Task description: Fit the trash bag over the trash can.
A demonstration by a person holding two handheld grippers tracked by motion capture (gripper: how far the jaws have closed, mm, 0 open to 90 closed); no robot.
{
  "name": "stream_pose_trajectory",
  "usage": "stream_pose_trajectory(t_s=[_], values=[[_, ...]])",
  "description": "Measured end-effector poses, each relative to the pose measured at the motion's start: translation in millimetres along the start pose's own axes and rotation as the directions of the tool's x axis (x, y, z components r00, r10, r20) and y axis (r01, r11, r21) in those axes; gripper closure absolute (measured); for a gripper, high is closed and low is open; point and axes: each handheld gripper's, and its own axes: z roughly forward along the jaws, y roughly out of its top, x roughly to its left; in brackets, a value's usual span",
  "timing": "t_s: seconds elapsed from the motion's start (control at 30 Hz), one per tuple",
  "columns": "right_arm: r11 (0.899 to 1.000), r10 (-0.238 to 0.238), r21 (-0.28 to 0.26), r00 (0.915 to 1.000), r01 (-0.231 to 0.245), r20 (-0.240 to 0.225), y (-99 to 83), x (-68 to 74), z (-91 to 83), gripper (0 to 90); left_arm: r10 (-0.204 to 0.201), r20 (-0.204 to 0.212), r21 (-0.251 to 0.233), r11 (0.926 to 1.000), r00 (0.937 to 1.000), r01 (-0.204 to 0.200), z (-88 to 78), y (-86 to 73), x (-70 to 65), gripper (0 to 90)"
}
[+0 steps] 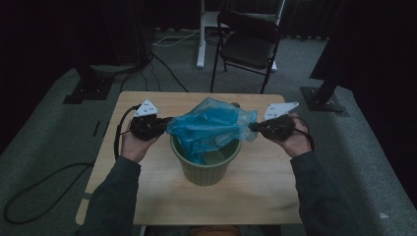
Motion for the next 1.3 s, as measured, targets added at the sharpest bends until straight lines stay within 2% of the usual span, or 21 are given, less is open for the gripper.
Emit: stream_pose_trajectory(t_s=[0.27,0.43,0.73,0.83,0.9,1.03,1.3], values=[[1.000,0.018,0.000,0.9996,-0.018,0.020,-8.1,-5.2,-6.4,89.9,-0.032,-0.028,0.000,0.9995,0.9991,0.032,-3.7,-6.3,8.9,85.2],[0.999,0.032,0.006,0.9988,-0.032,0.038,-10.8,-7.6,-7.8,89.9,-0.072,-0.054,0.009,0.9973,0.9960,0.072,-4.2,-11.2,16.7,85.3],[0.999,0.052,0.003,0.9971,-0.053,0.056,-10.9,-11.5,-7.1,89.9,-0.100,-0.077,0.008,0.9949,0.9920,0.101,-2.9,-12.7,22.0,85.2],[0.998,0.068,-0.019,0.9974,-0.067,0.027,-10.2,-10.4,-5.4,89.9,-0.099,-0.056,0.007,0.9950,0.9935,0.099,-1.0,-13.4,20.1,83.8],[0.998,0.064,-0.022,0.9978,-0.063,0.017,-9.6,-8.5,-3.7,89.9,-0.079,-0.038,0.019,0.9966,0.9961,0.080,3.2,-13.4,15.9,83.3],[0.998,0.053,-0.016,0.9986,-0.053,-0.010,-7.9,-3.3,5.3,89.6,-0.067,-0.031,0.036,0.9970,0.9973,0.068,12.5,-13.0,11.0,82.1],[0.998,0.053,0.032,0.9974,-0.051,-0.050,-7.9,2.2,34.9,88.7,-0.112,-0.021,0.037,0.9929,0.9934,0.113,27.7,-13.8,16.0,82.0]])
